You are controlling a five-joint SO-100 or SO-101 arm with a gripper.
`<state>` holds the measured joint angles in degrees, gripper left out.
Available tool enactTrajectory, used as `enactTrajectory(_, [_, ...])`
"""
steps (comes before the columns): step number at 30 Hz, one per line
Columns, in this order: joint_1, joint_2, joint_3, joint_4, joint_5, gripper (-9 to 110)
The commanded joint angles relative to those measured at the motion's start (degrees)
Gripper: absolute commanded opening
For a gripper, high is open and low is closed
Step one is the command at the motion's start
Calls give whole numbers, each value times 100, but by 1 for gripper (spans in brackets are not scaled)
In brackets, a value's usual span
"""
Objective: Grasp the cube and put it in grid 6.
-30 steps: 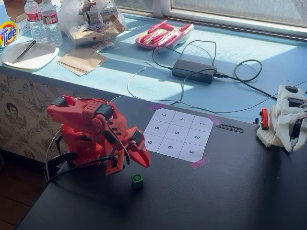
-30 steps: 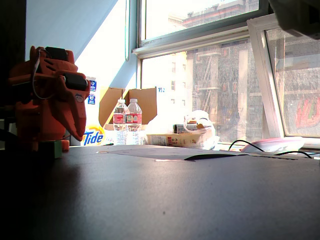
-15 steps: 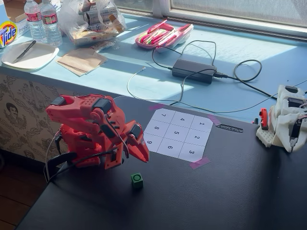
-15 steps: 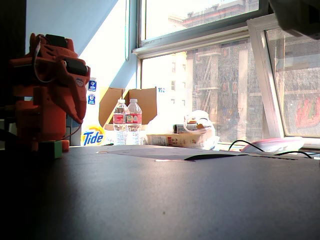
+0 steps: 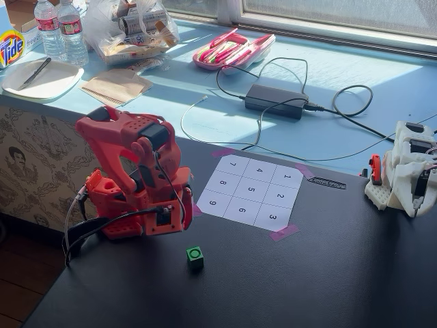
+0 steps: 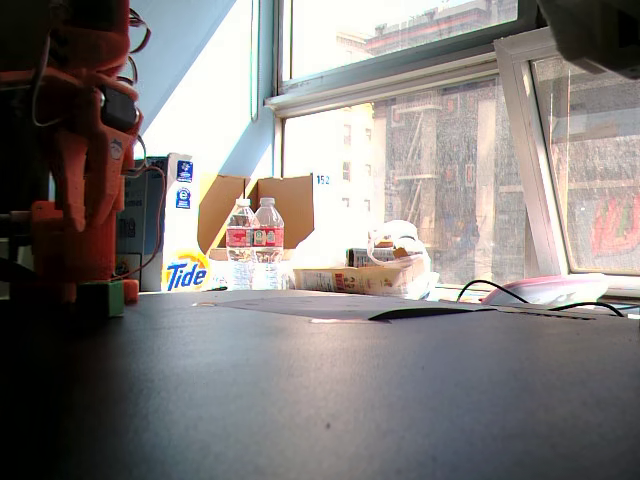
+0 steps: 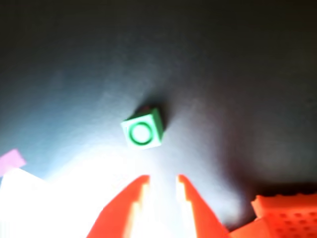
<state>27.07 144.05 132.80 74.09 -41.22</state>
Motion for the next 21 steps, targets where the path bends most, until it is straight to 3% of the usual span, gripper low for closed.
enactTrajectory(1, [202, -229, 44, -404, -536, 16])
enactTrajectory(4, [176, -26, 404, -800, -668, 26])
enactTrajectory(9, [0, 281, 1274, -1688, -1046, 33])
enactTrajectory(17, [-9, -413, 1811, -2769, -1468, 32])
enactTrajectory(21, [-79, -369, 1811, -2769, -1547, 23])
